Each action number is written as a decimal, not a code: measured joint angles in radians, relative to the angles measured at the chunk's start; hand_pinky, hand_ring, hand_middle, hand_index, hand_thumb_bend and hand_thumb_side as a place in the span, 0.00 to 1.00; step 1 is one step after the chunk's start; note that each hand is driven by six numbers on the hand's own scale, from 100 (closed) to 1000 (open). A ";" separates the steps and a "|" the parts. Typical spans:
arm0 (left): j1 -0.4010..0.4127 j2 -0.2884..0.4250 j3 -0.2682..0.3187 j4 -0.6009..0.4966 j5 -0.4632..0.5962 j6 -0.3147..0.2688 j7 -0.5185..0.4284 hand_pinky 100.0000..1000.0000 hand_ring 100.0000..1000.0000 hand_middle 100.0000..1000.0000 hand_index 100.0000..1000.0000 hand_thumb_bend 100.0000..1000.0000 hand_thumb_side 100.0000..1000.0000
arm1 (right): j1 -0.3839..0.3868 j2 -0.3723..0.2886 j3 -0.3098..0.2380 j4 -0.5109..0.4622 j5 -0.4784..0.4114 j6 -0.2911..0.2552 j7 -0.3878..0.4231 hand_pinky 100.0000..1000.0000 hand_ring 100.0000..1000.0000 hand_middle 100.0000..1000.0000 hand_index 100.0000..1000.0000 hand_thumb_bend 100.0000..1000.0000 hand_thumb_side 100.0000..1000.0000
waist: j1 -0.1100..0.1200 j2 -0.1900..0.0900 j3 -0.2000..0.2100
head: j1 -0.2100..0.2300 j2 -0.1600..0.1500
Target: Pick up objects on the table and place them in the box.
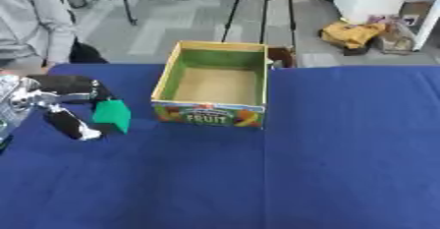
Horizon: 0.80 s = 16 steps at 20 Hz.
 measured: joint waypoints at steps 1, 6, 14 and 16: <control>-0.006 0.006 0.003 -0.002 0.014 0.003 -0.003 0.64 0.53 0.45 0.59 0.00 0.40 | 0.000 0.000 0.000 0.000 0.000 0.000 -0.001 0.83 0.88 0.50 0.81 0.00 1.00 | 0.002 -0.003 0.001 | 0.000 0.000; -0.044 0.024 0.017 -0.006 0.100 0.022 -0.022 0.64 0.52 0.44 0.57 0.00 0.38 | 0.001 0.000 0.000 0.000 0.000 0.000 -0.005 0.83 0.88 0.50 0.81 0.00 0.99 | 0.012 -0.010 0.002 | 0.006 0.000; -0.118 0.026 0.034 -0.011 0.234 0.065 -0.065 0.62 0.49 0.42 0.53 0.00 0.33 | 0.000 0.000 0.000 0.000 0.000 0.001 -0.008 0.83 0.88 0.50 0.81 0.00 0.99 | 0.024 -0.011 -0.012 | 0.019 0.000; -0.134 0.025 0.037 -0.011 0.247 0.073 -0.073 0.61 0.48 0.41 0.53 0.00 0.33 | 0.000 0.000 0.000 0.000 0.000 0.001 -0.008 0.83 0.88 0.49 0.81 0.00 0.99 | 0.029 -0.008 -0.017 | 0.024 -0.001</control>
